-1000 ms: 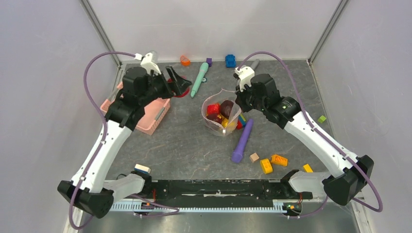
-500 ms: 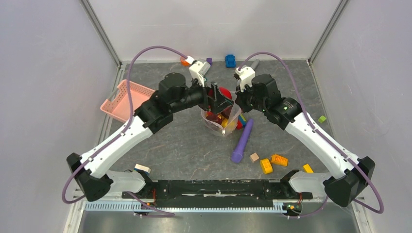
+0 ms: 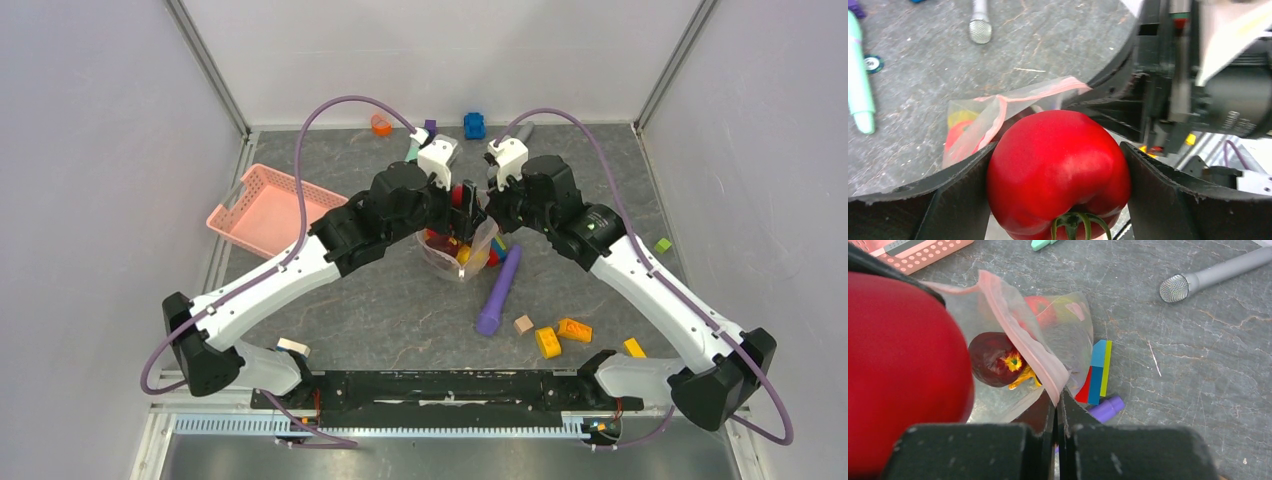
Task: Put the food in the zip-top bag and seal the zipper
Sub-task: Place the fake vegetable in the zipper food storage bag.
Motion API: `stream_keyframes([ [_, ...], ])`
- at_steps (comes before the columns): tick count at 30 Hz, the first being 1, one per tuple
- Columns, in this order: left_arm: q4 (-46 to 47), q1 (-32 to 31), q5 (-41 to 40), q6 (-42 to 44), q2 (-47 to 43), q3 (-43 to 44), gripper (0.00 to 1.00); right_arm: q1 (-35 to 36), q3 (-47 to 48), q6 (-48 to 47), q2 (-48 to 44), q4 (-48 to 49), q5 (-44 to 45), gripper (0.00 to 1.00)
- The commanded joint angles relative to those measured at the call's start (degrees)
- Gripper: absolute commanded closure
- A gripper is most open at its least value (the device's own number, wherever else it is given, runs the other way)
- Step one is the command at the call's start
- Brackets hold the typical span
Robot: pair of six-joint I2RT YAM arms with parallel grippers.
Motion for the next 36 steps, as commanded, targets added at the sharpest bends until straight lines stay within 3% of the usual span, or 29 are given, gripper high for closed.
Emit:
stream_keyframes([
  [1, -1.85, -0.99, -9.32, 2.62, 1.8, 3.21, 0.21, -0.23, -0.2, 0.13, -2.62, 2.09, 0.12, 1.0],
  [6, -2.77, -1.74, -11.09, 2.57, 2.59, 3.53, 0.01, -0.22, -0.36, 0.25, -3.08, 2.45, -1.37, 1.0],
  [21, -4.81, -2.36, -9.24, -0.39, -2.07, 2.75, 0.0, -0.21, -1.48, 0.77, -3.71, 2.89, -2.87, 1.0],
  [25, -5.22, -2.36, -10.75, -2.68, -7.33, -0.11, 0.0, -0.22, -2.44, 0.87, -4.09, 3.74, -3.85, 1.0],
  [31, -6.56, -2.28, -19.44, -9.13, -14.87, -8.04, 0.0, -0.22, -3.23, 0.16, -4.63, 4.9, -5.06, 0.99],
  [36, -10.28, -2.34, -16.72, -13.15, -16.62, -11.94, 0.0, -0.25, -2.82, 0.2, -4.3, 6.63, -6.98, 0.99],
])
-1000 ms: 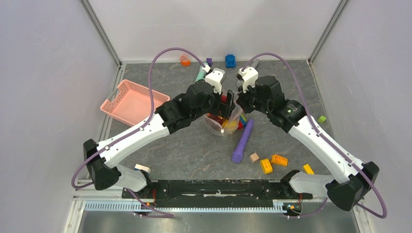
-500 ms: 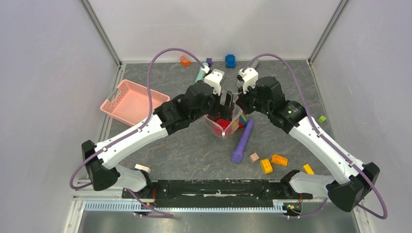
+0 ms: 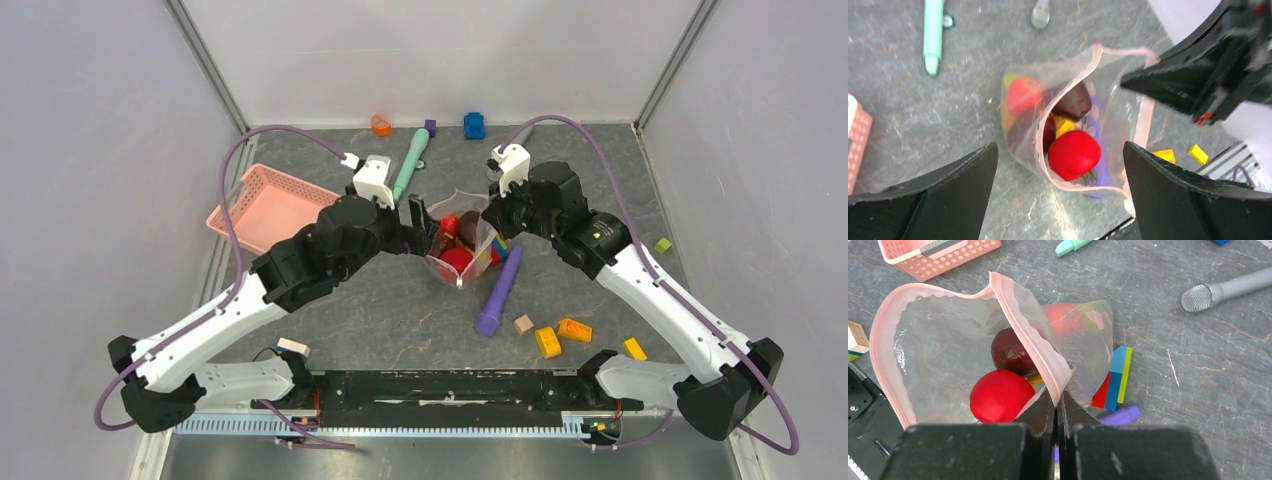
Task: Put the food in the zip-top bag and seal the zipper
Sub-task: Place the fake vegetable in the zipper food storage bag, then adjust the zipper food storage bag at the center of the board.
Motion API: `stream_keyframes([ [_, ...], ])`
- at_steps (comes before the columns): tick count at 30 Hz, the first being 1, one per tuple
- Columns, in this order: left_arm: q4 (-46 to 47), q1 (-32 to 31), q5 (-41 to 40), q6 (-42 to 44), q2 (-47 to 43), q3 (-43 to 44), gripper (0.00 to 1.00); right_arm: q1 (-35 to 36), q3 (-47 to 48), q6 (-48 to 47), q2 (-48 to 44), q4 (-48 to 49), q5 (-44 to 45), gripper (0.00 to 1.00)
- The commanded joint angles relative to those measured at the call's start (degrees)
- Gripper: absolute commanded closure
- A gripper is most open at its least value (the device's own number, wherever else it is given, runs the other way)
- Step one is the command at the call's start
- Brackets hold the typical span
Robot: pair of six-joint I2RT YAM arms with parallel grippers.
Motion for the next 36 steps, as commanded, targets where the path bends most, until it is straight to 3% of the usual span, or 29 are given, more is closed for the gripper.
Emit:
stream_keyframes([
  [1, -3.3, -0.26, 1.95, -6.93, -1.04, -4.62, 0.0, -0.2, 0.5, 0.33, -1.08, 4.96, -2.41, 1.0],
  [6, 5.34, -0.43, 17.81, -9.45, -10.06, -13.5, 0.0, -0.18, -0.27, 6.41, -0.27, 11.42, -5.55, 1.0],
  [9, 8.1, -1.32, 18.06, -9.65, -14.49, -15.8, 0.0, -0.1, -0.19, 11.44, 0.55, 14.94, -3.12, 1.0],
  [13, 5.98, -3.42, 17.16, -9.5, -12.58, -14.4, 0.0, 0.46, -0.54, 18.6, 1.61, 17.8, 2.77, 1.0],
  [17, 3.76, -8.51, 12.18, -8.53, -6.85, -11.41, 0.0, 2.61, -0.65, 22.05, 2.3, 19.18, 8.54, 1.0],
  [22, -0.8, -14.51, -1.32, -9.23, 2.25, -5.1, 0.04, 4.33, -1.56, 23.36, 1.58, 20.65, 11.0, 1.0],
  [33, -5.33, -15.05, -20.28, -13.3, 10.0, -2.6, 0.18, 4.66, -5.73, 22.47, -1.99, 21.96, 5.57, 1.0],
  [36, -5.26, -15.06, -21.24, -11.6, 11.48, -1.43, 0.3, 4.64, -6.41, 22.29, -1.6, 21.84, 2.4, 1.0],
])
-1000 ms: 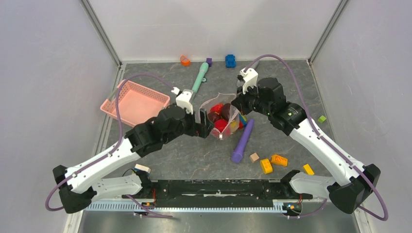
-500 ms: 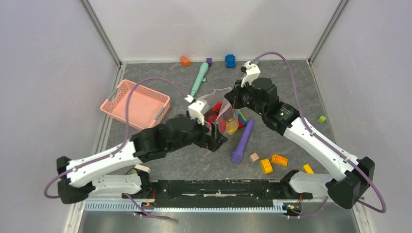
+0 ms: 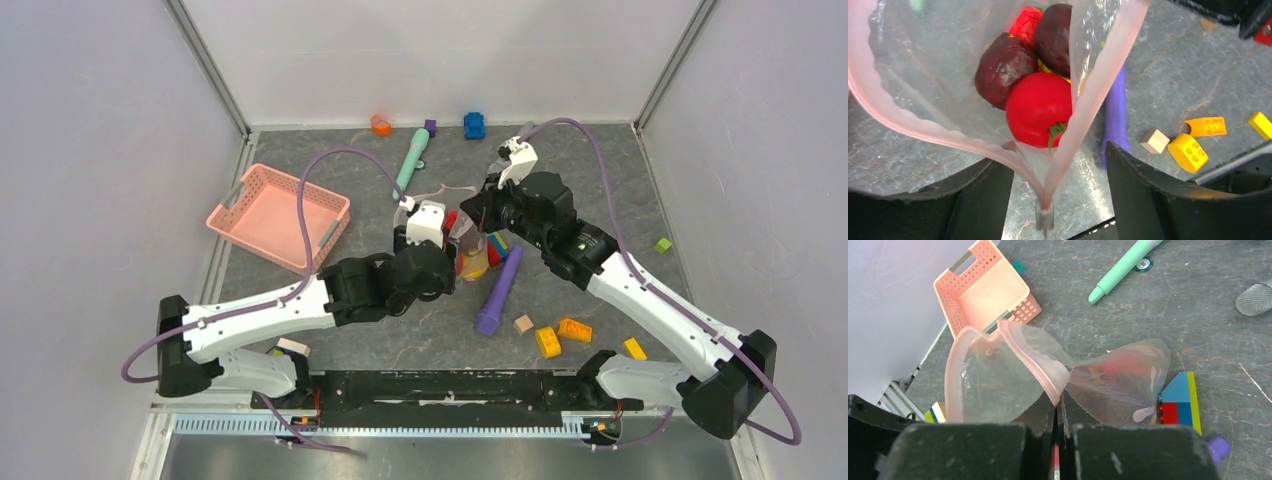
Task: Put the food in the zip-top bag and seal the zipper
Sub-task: Adjust the zipper food storage bag at the center of the board.
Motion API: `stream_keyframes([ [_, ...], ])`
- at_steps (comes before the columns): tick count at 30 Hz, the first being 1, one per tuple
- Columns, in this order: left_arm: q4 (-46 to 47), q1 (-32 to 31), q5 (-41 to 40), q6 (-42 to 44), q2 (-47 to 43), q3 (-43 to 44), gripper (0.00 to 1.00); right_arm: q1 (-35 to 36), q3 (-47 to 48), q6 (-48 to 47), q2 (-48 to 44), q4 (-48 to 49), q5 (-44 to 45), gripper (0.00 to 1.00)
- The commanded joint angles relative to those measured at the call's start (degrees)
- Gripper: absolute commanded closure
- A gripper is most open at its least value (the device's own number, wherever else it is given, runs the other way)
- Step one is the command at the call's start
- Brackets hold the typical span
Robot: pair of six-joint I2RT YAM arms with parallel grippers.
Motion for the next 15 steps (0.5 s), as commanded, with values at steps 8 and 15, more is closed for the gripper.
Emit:
stream_keyframes([
  [8, -0.2, -0.14, -12.77, 10.19, 1.74, 6.09, 0.98, 0.08, 1.42, -6.87, -2.89, -0.62, -6.83, 0.96],
  [15, 12.17, -0.02, -1.56, 38.3, -6.93, 2.97, 0.98, 0.13, 5.88, -19.04, -4.22, -9.81, -0.24, 0.57],
])
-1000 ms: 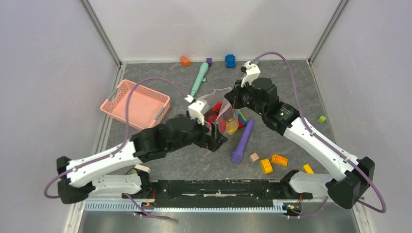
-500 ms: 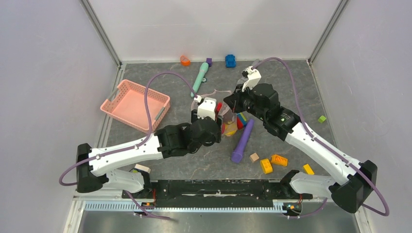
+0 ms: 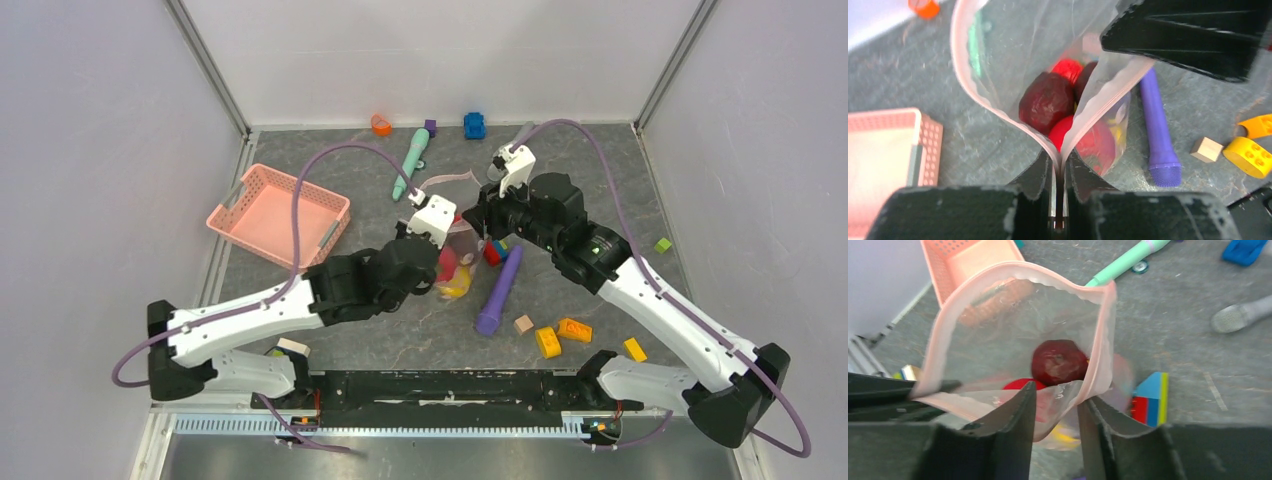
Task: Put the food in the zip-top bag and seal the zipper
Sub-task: Adjust the zipper food storage bag at the center of the board.
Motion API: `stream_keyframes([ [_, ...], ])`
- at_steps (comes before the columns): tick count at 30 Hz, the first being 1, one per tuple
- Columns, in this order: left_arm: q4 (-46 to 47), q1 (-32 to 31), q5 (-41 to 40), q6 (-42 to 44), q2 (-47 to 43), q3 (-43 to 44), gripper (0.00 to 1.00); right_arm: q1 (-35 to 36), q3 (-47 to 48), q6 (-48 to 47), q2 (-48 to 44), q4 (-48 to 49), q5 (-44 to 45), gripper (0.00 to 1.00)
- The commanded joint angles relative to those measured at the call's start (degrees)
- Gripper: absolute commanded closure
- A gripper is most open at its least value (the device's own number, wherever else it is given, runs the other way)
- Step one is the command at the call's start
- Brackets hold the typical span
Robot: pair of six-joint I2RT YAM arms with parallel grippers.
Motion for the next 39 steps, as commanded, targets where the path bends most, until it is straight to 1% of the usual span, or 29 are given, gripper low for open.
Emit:
stream_keyframes([
  [1, 12.59, 0.01, 10.28, 25.49, -8.33, -1.02, 0.98, 0.05, 6.18, -10.45, -1.47, -5.67, 5.04, 0.54],
  [3, 13.97, -0.01, 18.18, 34.11, -10.63, -3.09, 0.98, 0.02, 7.41, -10.74, -1.7, -7.03, 7.12, 0.49],
  [5, 14.05, 0.22, 20.03, 39.78, -12.19, -3.46, 0.98, 0.05, 8.56, -10.77, -2.14, -8.26, 9.87, 0.41],
  [6, 12.66, 0.38, 20.92, 41.48, -12.61, -2.75, 0.98, 0.04, 9.2, -10.69, -2.31, -9.1, 12.44, 0.37],
  [8, 7.83, 1.48, 26.9, 44.46, -13.25, -0.72, 0.98, -0.03, 10.01, -10.61, -2.63, -10.29, 18.1, 0.33],
  [10, 5.86, 2.51, 31.45, 46.2, -14.35, -0.04, 0.98, -0.09, 10.03, -10.99, -3.09, -10.78, 23.02, 0.29],
  [12, 4.04, 3.74, 35.73, 48.46, -15.35, -0.21, 0.98, -0.05, 10.1, -13.99, -3.57, -10.75, 23.13, 0.29],
  [13, 3.43, 4.55, 37.69, 49.58, -15.65, -0.22, 0.98, -0.04, 10.27, -16.38, -3.95, -10.73, 20.5, 0.29],
  [14, 3.43, 5.38, 38.73, 50.22, -15.9, -0.38, 0.98, -0.05, 10.29, -21.03, -4.45, -10.42, 16.31, 0.28],
  [16, 4.01, 8.1, 41.78, 51.35, -16.14, -0.57, 0.98, -0.04, 9.37, -27.8, -5.89, -9.07, 6.62, 0.25],
  [17, 3.48, 10.1, 45.35, 52.38, -16.22, -0.61, 0.98, -0.06, 8.8, -30.49, -6.58, -8.41, 1.98, 0.22],
  [18, 3.35, 11.82, 48.6, 53.11, -16.28, -0.74, 0.98, -0.08, 8.02, -32.5, -7.68, -7.3, -3.23, 0.16],
  [19, 3.33, 13.67, 50.82, 53.17, -16.17, -0.73, 0.98, -0.07, 6.95, -33.44, -8.83, -5.74, -6.9, 0.08],
  [20, 2.84, 15.58, 54.08, 53.7, -16.08, -0.61, 0.98, -0.05, 4.83, -33.76, -10.56, -3.07, -9.48, 0.02],
  [22, 0.03, 18.5, 60.53, 56.53, -15.86, -0.4, 0.98, -0.04, 2.81, -32.56, -12.4, 0.12, -9.83, 0.02],
  [24, -2.36, 19.81, 64.69, 60.1, -15.71, -0.37, 0.98, -0.09, 3.53, -31.36, -12.3, -0.38, -9.19, 0.02],
  [26, -2.31, 20.28, 64.97, 61.14, -15.47, -0.31, 0.98, -0.1, 4.92, -30.59, -10.64, -2.38, -10.17, 0.02],
  [31, -2.1, 21.54, 65.19, 61.36, -13.21, 1.24, 0.98, -0.01, 9.01, -28.64, -4.46, -11.01, -16.48, 0.02],
  [33, -2.42, 21.82, 65.47, 62.08, -12.8, 1.54, 0.98, 0.01, 7.47, -27.67, -3.79, -11.35, -14.79, 0.02],
  [36, -2.42, 22.14, 65.48, 63.05, -13.0, 1.29, 0.98, -0.03, 5.02, -25.71, -3.54, -13.16, -6.52, 0.02],
  [38, -2.48, 22.79, 65.32, 63.69, -13.33, 1.19, 0.98, -0.03, 3.58, -24.69, -3.72, -14.56, 2.53, 0.02],
  [39, -2.44, 23.13, 65.23, 63.93, -13.54, 1.11, 0.98, -0.04, 3.25, -23.35, -3.61, -15.75, 9.12, 0.02],
])
